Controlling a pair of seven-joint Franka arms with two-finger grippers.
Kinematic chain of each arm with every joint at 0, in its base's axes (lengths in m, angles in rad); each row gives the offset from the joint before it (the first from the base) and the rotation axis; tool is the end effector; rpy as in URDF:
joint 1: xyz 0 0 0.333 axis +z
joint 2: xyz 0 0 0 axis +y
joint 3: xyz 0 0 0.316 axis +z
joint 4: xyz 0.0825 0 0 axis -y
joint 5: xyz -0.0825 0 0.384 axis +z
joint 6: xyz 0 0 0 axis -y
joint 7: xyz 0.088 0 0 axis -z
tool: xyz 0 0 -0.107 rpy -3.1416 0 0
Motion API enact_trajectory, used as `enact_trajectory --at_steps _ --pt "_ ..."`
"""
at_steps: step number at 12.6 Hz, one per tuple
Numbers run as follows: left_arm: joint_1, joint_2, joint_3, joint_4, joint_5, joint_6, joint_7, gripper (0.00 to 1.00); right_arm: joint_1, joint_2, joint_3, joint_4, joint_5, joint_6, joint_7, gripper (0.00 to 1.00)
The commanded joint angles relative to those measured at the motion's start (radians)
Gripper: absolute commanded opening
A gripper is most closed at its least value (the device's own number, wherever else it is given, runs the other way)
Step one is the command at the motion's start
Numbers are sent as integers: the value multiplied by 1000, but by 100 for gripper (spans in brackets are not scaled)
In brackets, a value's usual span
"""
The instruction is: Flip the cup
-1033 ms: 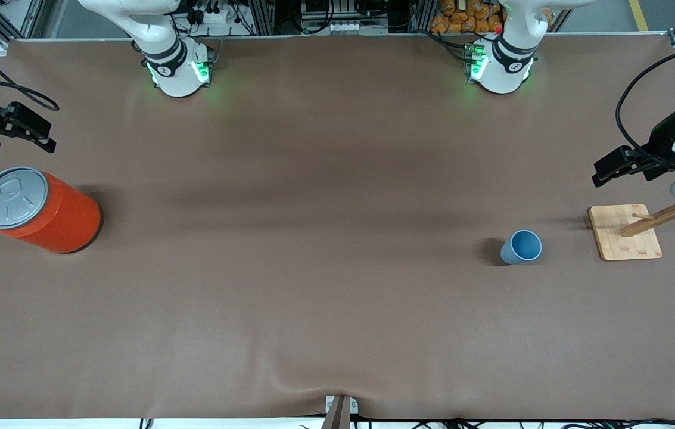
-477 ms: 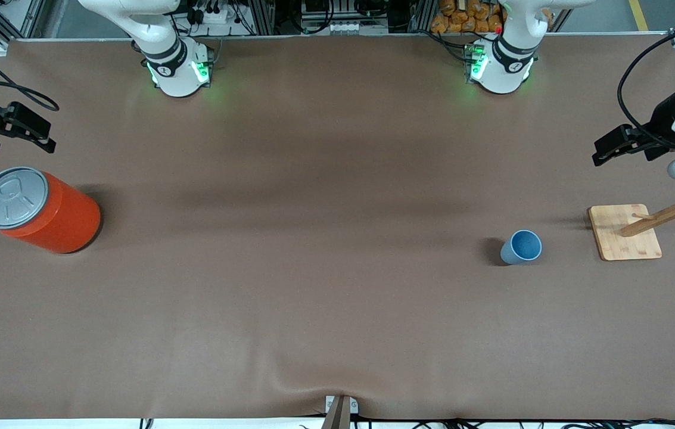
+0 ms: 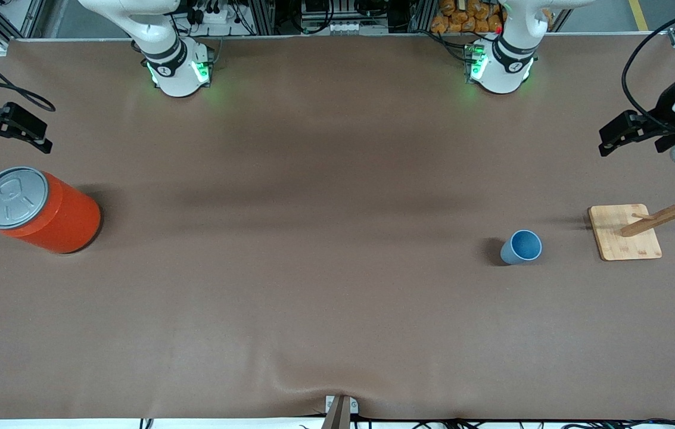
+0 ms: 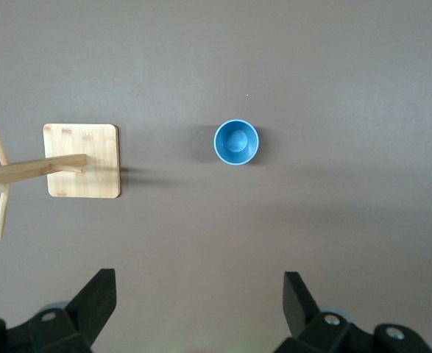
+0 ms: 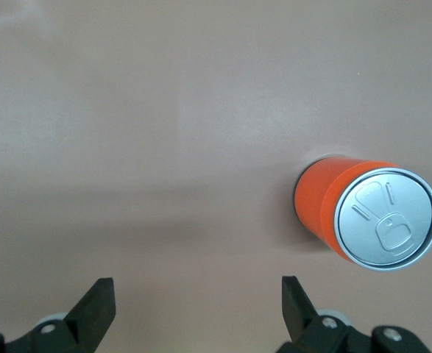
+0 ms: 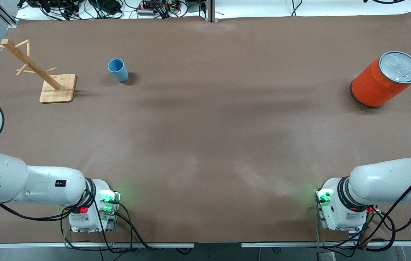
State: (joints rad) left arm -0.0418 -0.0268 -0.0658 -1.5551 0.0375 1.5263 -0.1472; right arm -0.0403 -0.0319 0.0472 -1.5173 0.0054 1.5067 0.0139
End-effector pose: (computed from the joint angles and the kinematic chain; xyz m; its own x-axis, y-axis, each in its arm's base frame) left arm 0.5392 -0.0546 0.6427 0.9991 0.0412 0.0038 0.0413 -0.9984 -0.0391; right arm 0.5382 0.0048 0.6613 0.9998 -0.0066 0.0212 -0.0066 -1.0000 -0.0042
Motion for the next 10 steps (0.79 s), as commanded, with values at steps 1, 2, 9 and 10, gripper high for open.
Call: enact_trajectory --at_steps 1,2,9,10 --pt "8 -19 -9 -11 24 -11 11 100 -30 -10 13 -11 8 4 -17 100" --pt "10 -19 -5 -10 10 -11 2 100 -29 -10 13 -11 8 4 -17 100" --pt "23 -19 -3 -8 -16 -37 -23 100 -29 -8 13 -8 7 1 -17 100" --pt "22 -18 -3 -3 -13 -37 -20 100 -33 -10 13 -9 7 0 -20 100"
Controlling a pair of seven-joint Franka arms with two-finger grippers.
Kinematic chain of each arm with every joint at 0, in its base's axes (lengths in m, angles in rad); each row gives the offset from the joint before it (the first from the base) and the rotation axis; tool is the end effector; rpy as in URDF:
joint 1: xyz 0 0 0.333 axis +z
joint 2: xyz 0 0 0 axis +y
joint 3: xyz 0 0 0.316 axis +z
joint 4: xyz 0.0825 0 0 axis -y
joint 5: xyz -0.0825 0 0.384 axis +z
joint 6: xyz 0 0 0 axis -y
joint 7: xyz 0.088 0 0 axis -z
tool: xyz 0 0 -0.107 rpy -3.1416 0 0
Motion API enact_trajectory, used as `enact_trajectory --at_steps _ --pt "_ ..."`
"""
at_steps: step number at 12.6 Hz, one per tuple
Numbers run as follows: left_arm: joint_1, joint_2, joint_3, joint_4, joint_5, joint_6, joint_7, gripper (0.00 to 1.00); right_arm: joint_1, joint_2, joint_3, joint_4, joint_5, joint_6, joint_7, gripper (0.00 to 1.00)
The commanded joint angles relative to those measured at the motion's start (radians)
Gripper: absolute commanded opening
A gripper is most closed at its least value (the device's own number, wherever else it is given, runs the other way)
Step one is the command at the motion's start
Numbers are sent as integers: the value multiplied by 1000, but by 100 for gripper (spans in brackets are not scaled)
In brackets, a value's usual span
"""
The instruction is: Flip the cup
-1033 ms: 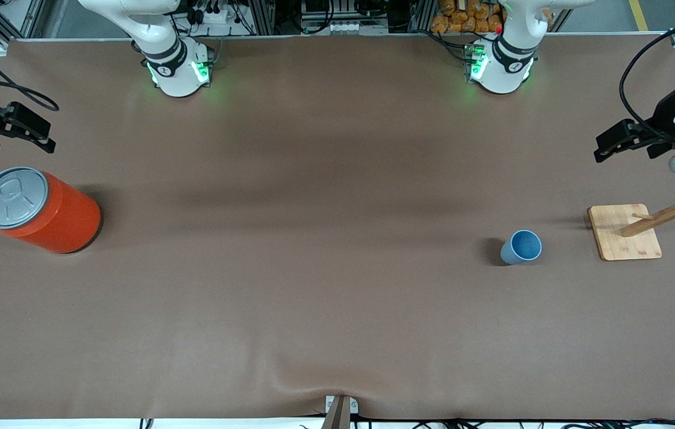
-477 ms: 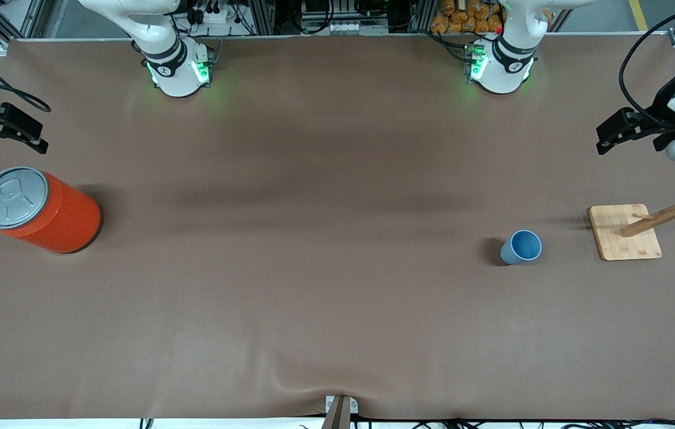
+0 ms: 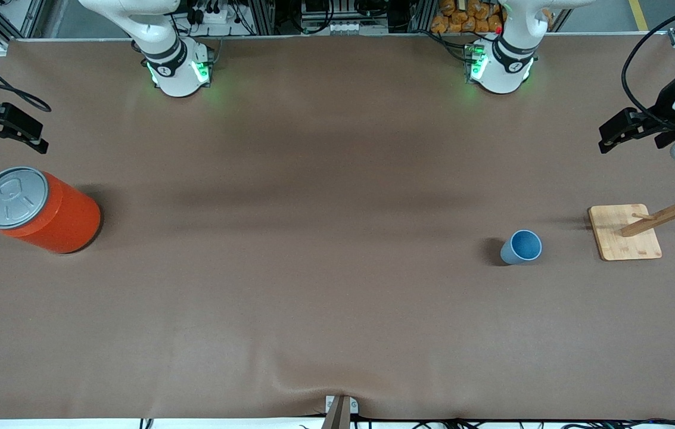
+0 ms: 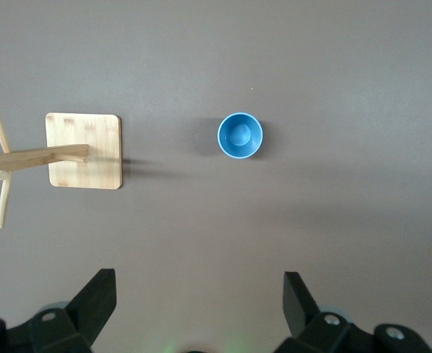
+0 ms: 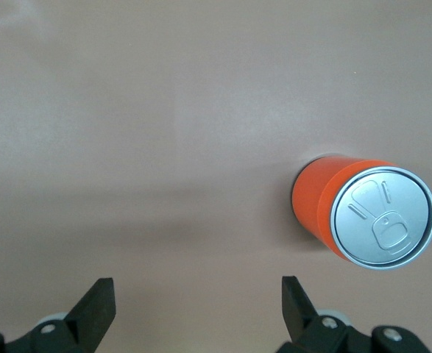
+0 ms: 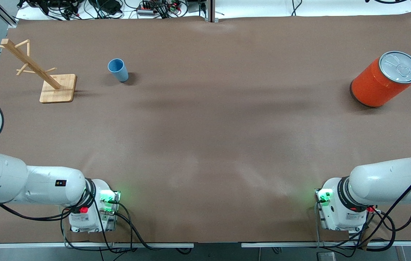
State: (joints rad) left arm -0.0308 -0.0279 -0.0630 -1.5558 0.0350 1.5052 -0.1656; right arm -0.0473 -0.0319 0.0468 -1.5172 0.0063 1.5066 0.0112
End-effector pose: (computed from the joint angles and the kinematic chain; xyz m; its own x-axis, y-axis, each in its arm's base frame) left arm 0.5373 -0.0471 0.6411 0.9971 0.0740 -0.0163 0.0733 -0.9965 -0.0399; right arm 0.5382 0.0009 0.6613 0.9997 -0.0113 0.0212 -0.0112 -0.9999 -0.0050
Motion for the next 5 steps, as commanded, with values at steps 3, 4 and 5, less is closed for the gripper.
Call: enact_trajectory --at_steps 3,4,5 --pt "12 -10 -6 2 -13 -14 3 100 -17 -8 15 -9 4 4 -30 100" --pt "14 -10 -6 3 -14 -14 3 100 -13 -10 18 -9 4 4 -27 100" --pt "12 -10 -6 3 -12 -14 3 100 -11 -10 21 -8 4 3 -17 100"
